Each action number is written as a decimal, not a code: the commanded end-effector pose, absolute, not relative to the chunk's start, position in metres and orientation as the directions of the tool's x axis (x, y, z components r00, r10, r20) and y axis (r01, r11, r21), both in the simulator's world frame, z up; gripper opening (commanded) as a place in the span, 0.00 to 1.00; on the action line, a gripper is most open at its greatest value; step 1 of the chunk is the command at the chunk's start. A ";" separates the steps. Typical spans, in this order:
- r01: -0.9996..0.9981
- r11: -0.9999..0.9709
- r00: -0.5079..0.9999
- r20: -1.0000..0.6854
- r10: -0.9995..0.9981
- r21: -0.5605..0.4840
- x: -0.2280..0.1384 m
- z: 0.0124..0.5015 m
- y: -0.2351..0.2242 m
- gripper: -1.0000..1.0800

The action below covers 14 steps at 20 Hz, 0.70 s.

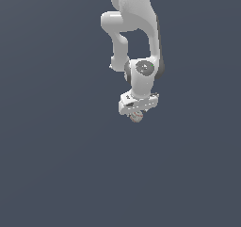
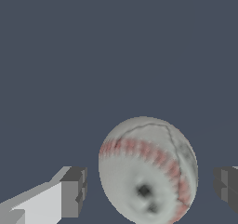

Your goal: Pick up the object and move it to a goal position.

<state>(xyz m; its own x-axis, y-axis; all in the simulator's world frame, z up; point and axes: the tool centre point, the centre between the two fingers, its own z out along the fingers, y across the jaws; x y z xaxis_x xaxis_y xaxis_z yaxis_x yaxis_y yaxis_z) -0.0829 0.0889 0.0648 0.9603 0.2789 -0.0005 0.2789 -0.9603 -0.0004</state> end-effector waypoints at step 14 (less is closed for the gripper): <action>0.280 -0.960 0.960 0.000 0.280 0.000 -0.083 0.048 0.089 0.00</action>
